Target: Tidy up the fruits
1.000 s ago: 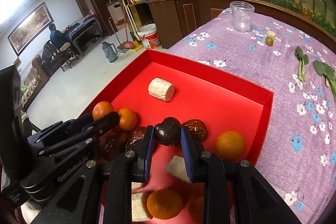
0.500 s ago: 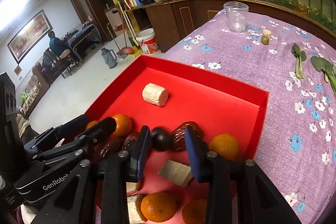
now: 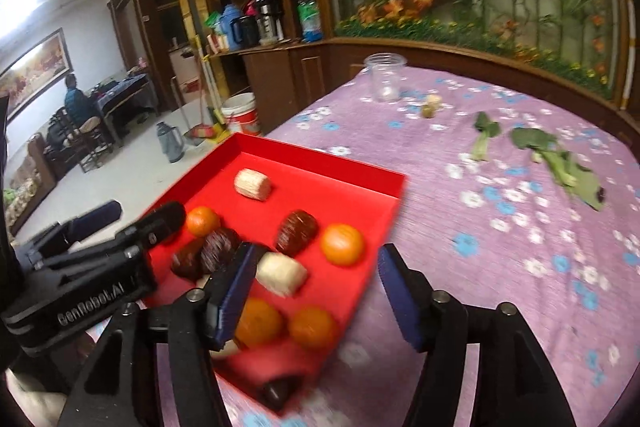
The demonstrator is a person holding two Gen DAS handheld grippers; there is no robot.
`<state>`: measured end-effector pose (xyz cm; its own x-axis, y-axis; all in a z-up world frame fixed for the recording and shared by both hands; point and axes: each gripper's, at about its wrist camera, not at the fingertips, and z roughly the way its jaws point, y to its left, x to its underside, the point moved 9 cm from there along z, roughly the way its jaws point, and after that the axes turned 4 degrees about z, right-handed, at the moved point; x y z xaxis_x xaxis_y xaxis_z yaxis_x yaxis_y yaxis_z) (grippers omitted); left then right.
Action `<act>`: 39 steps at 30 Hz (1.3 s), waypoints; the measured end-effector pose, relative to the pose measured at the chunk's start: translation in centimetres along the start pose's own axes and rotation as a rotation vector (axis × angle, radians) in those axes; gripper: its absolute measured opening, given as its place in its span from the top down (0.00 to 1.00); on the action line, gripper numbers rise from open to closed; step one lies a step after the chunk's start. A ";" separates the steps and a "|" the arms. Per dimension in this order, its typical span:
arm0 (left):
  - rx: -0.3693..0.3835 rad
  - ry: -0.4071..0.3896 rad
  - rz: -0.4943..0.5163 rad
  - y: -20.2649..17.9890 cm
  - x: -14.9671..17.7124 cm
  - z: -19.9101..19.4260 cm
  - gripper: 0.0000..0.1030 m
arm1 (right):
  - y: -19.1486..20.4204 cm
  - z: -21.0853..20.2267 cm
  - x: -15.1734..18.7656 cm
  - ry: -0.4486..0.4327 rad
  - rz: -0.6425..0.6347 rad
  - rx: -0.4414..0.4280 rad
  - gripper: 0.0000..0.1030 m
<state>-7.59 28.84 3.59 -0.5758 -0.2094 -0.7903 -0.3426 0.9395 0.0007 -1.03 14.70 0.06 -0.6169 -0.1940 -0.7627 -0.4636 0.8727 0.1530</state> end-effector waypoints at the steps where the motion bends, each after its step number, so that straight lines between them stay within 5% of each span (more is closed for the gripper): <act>1: -0.011 -0.010 0.009 -0.4 0.2 -0.5 0.17 | -0.4 -0.5 0.4 -0.007 0.002 0.015 0.31; 12: -0.090 -0.156 0.040 -2.7 0.1 -5.2 0.09 | -3.0 -3.7 4.2 -0.027 0.050 0.067 0.23; 24: -0.204 -0.371 0.021 -3.4 -0.8 -11.9 0.00 | -3.3 -6.3 4.6 -0.097 0.038 0.059 0.15; 28: -0.202 -0.340 0.055 -4.5 -0.3 -11.6 0.00 | -3.4 -6.5 5.0 -0.093 0.039 0.058 0.14; 39: -0.045 -0.133 0.036 -5.8 1.5 -7.8 0.00 | -3.6 -7.0 5.4 -0.102 0.024 0.082 0.10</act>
<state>-12.23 21.00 7.17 -0.4857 -0.1355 -0.8635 -0.3586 0.9318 0.0555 -7.12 7.36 -0.24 -0.5574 -0.1299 -0.8200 -0.3935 0.9110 0.1231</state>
